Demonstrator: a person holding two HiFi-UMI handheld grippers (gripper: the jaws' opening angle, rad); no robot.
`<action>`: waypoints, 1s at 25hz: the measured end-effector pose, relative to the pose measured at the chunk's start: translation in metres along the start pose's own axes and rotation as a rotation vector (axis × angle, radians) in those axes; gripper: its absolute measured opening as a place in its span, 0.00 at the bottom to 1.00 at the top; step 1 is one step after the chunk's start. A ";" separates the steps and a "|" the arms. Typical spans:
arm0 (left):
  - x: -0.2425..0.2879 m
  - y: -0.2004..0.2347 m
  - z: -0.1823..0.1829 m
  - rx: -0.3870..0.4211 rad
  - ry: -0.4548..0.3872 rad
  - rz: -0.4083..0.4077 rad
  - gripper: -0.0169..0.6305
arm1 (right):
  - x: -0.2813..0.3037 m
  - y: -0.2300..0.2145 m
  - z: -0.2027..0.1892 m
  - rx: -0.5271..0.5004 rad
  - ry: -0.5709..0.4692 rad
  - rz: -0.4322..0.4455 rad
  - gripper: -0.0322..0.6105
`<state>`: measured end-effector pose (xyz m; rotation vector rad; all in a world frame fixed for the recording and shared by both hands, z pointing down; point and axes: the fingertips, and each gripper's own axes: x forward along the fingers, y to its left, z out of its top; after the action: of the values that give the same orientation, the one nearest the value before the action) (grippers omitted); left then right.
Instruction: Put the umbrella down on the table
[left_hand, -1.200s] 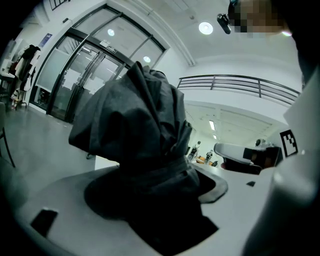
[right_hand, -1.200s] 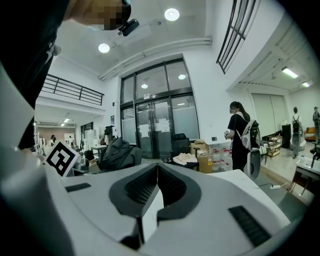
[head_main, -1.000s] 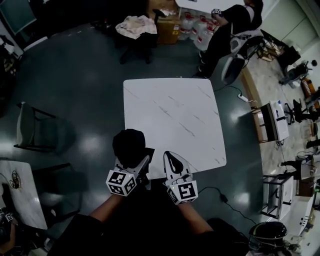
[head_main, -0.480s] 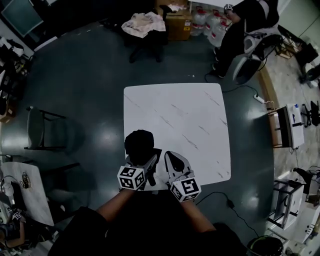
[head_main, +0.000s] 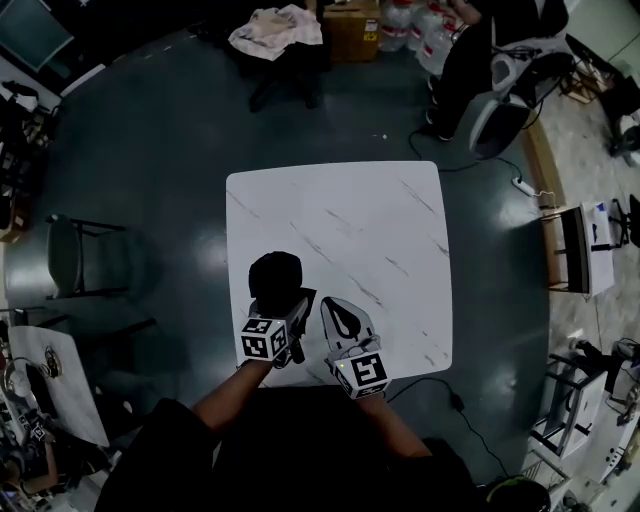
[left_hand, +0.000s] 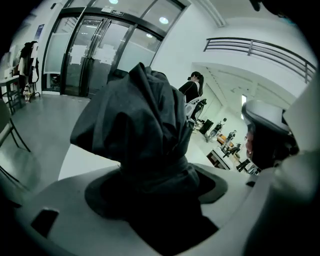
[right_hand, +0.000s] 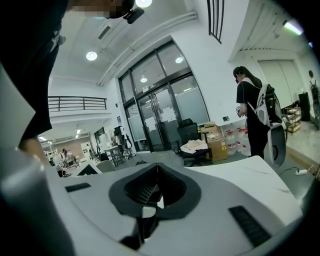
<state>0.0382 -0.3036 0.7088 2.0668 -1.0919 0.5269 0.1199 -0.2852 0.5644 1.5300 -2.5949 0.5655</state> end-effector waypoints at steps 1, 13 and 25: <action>0.007 0.000 -0.002 -0.013 0.010 0.003 0.59 | 0.002 -0.004 0.000 -0.003 -0.002 0.008 0.08; 0.071 0.015 -0.028 -0.050 0.132 0.083 0.59 | 0.026 -0.049 -0.025 0.025 0.068 0.013 0.08; 0.102 0.027 -0.069 -0.107 0.302 0.092 0.59 | 0.013 -0.051 -0.035 0.069 0.078 0.060 0.08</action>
<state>0.0716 -0.3156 0.8301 1.7818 -1.0142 0.7810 0.1526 -0.3062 0.6141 1.4230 -2.5955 0.7121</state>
